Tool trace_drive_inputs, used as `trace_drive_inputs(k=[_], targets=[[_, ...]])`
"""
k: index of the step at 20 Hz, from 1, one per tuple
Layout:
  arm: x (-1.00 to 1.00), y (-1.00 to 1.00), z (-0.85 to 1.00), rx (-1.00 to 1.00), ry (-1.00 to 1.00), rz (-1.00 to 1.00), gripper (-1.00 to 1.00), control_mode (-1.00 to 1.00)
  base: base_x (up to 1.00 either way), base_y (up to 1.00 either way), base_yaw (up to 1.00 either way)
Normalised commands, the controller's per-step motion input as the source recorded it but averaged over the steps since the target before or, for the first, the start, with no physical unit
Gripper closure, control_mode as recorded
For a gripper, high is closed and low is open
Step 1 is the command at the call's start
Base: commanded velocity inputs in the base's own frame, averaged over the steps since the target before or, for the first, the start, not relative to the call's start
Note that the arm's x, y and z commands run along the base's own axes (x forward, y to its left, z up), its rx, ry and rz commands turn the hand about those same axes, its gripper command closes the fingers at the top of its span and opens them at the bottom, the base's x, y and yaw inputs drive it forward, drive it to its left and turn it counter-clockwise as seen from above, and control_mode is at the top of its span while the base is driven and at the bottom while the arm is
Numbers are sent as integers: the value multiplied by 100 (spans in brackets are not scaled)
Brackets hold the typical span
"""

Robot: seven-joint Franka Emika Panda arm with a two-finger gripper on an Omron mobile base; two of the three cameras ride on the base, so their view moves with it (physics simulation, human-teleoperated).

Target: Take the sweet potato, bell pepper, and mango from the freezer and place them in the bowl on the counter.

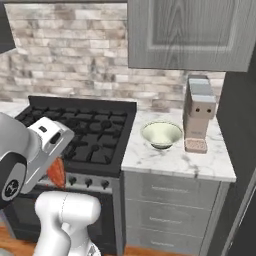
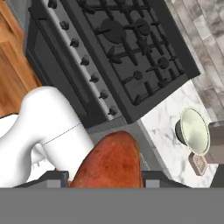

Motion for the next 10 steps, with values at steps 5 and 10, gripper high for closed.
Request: trace_drive_inputs(k=[5, 10], targets=[[0, 0, 0, 0, 0, 0, 100, 100, 100, -12, -32], [0, 0, 0, 0, 0, 0, 100, 100, 92, -11, -38]])
